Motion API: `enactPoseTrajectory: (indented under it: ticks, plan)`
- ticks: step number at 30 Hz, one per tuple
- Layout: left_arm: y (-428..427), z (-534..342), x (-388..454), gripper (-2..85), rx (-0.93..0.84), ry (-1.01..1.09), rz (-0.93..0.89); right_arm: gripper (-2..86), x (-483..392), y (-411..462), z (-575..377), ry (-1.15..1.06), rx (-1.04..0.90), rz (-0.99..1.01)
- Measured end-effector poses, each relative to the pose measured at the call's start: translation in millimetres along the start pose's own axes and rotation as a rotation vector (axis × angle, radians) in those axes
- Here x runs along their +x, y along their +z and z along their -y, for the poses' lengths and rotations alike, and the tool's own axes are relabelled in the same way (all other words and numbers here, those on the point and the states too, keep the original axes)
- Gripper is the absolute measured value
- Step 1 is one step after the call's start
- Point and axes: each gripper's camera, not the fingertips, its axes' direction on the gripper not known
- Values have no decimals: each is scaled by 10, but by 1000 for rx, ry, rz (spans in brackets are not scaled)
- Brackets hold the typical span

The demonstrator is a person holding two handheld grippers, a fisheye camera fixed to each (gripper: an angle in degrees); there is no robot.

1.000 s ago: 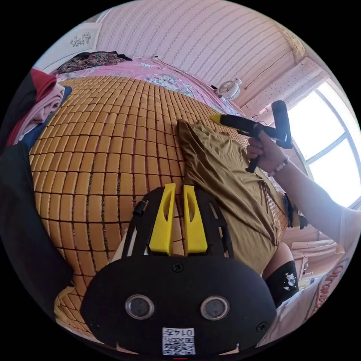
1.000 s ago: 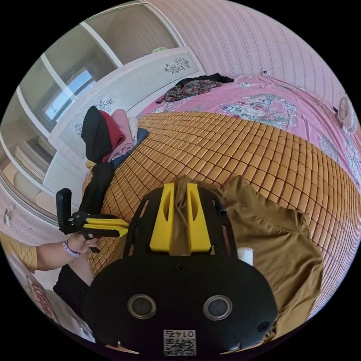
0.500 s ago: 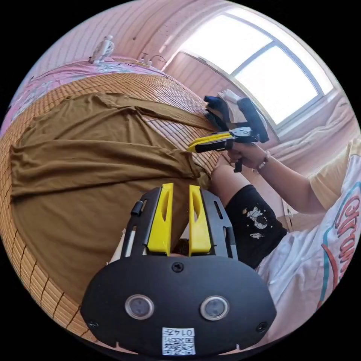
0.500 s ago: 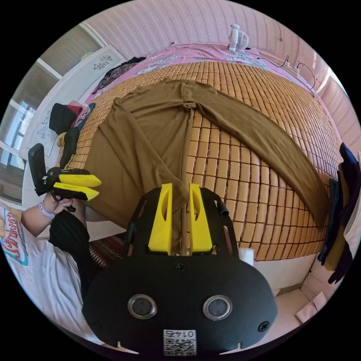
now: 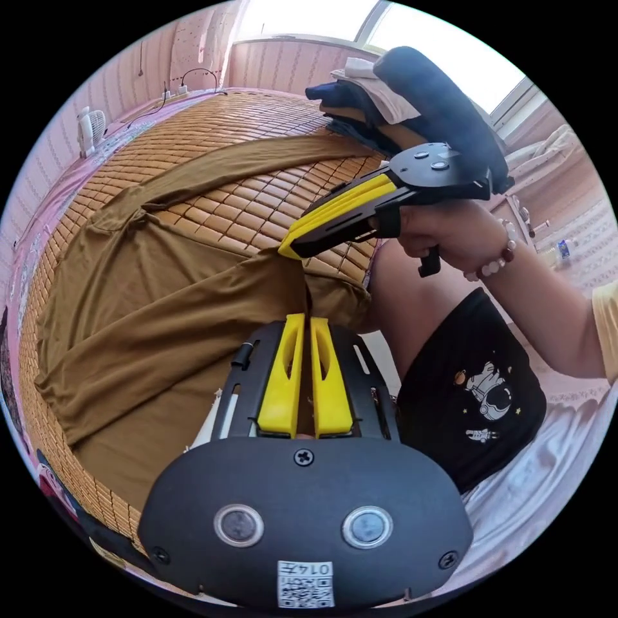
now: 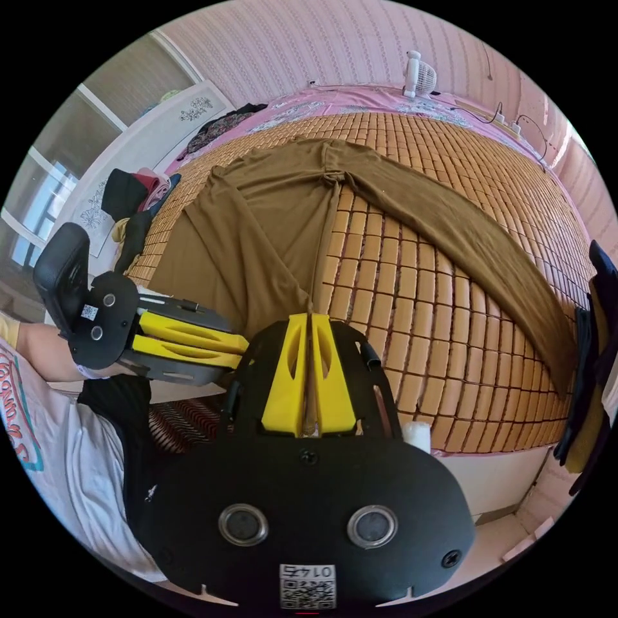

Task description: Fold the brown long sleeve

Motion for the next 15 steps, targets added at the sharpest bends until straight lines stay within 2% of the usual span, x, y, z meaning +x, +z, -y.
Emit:
enactPoseTrajectory:
  ticks: [4,8,12,15]
  plan:
    - [-416,-83,88,-9,66,62,27,-5,-41,-250,-48,-35,48,63]
    - [-626,-33,210,-7,104,97,-58,-4,-42,-369,-85,-29,29,106]
    - [-348,-30,162,6,65,71,-105,-3,61,-221,-168,-4,-17,88]
    - [-9,-95,-37,40,-34,-17,-259,-2,61,-84,-225,-15,-98,6]
